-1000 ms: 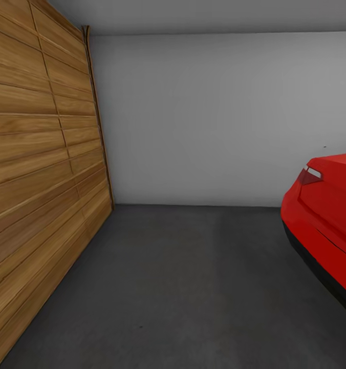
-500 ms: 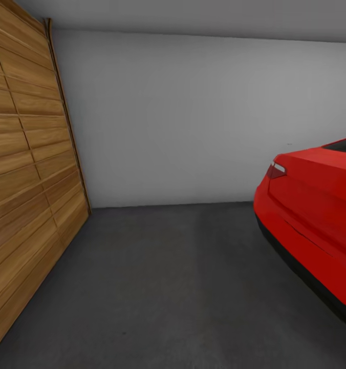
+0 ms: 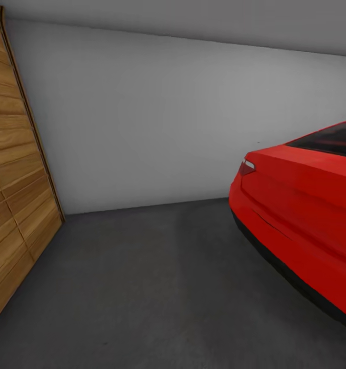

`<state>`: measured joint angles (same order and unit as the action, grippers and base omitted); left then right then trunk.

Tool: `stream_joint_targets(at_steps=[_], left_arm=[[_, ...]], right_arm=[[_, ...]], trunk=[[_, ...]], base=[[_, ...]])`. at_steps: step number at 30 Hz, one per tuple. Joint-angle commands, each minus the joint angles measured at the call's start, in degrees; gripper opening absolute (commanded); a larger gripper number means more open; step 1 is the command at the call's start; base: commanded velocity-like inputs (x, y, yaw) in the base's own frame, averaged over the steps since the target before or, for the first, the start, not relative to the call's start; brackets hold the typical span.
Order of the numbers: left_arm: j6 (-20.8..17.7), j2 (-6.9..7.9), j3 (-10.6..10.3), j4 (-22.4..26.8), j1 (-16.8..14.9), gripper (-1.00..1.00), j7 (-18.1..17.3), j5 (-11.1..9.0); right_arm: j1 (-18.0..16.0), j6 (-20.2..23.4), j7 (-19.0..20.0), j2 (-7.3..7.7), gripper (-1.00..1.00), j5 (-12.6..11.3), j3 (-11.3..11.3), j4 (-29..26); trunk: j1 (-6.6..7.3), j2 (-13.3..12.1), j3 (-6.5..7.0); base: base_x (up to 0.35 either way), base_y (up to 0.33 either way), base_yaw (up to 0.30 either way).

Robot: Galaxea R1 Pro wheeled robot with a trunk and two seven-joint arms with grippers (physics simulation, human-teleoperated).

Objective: Move the two storage containers from the living room to the garage. In the garage, place one container on the floor and stack the other container on top of it (either order is fine).

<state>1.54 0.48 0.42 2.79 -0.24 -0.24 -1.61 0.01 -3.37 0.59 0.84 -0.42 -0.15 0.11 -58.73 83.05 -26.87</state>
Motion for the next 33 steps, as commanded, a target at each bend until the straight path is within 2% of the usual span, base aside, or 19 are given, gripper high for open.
stream_joint_targets(at_steps=[1, 8, 33], left_arm=[[0.2, 0.0, 0.0, 0.0, 0.0, 1.0, 0.0, -0.2], [0.2, -0.14, 0.0, -0.1, 0.0, 1.0, 0.0, -0.3], [0.2, -0.06, 0.0, -0.1, 0.0, 1.0, 0.0, -0.2]], right_arm=[[0.0, -0.7, 0.1, 0.02, 1.0, -0.1, 0.0, 0.0], [0.0, -1.9, 0.1, -0.04, 1.0, -0.1, 0.0, 0.1], [0.0, -1.9, 0.2, 0.04, 1.0, -0.1, -0.1, 0.2]], trunk=[[0.0, 0.0, -0.03], [0.0, 0.0, 0.15], [0.0, 0.0, 0.58]], base=[[0.0, 0.0, -0.294], [0.0, 0.0, -0.294], [0.0, 0.0, -0.294]])
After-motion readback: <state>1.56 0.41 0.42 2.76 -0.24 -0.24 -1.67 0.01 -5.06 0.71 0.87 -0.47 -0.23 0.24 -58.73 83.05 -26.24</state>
